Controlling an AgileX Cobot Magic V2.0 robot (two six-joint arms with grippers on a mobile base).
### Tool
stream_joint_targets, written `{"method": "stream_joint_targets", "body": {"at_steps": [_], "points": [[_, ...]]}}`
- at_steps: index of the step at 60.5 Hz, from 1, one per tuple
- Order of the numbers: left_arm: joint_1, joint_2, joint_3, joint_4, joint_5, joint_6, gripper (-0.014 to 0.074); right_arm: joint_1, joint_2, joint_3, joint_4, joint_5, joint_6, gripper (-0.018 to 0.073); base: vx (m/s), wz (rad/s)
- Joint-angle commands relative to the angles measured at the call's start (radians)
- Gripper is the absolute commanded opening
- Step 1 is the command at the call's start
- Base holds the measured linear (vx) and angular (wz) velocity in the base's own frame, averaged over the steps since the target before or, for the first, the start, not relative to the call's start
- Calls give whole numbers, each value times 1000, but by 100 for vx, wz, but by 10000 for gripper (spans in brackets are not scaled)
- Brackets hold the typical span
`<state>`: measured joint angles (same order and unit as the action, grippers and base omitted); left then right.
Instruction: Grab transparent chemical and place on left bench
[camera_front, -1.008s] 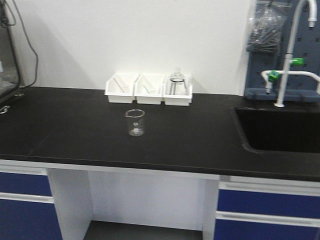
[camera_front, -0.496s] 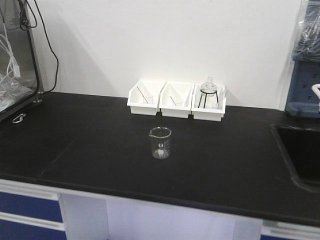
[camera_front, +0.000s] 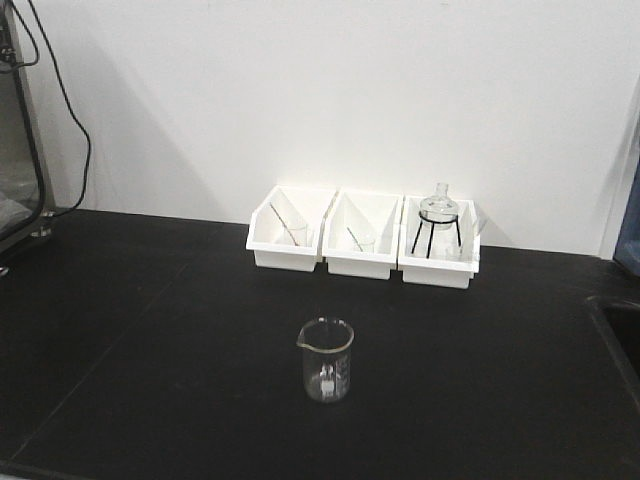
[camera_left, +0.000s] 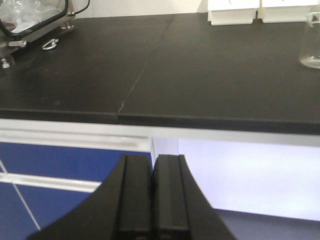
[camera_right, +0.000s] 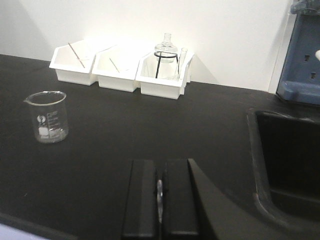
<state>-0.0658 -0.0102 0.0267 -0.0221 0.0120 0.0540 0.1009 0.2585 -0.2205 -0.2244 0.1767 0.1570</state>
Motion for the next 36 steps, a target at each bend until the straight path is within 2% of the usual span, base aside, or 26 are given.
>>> {"method": "stream_joint_targets", "body": {"at_steps": [1,36], "points": [[-2,-19,16,-1,-78,-8,-3,-2,6,-28,-7,-83,-2,0,35,-2],[-2,-19,16,-1,-78,-8,-3,-2,6,-28,-7,-83,-2,0,26,-3]]}}
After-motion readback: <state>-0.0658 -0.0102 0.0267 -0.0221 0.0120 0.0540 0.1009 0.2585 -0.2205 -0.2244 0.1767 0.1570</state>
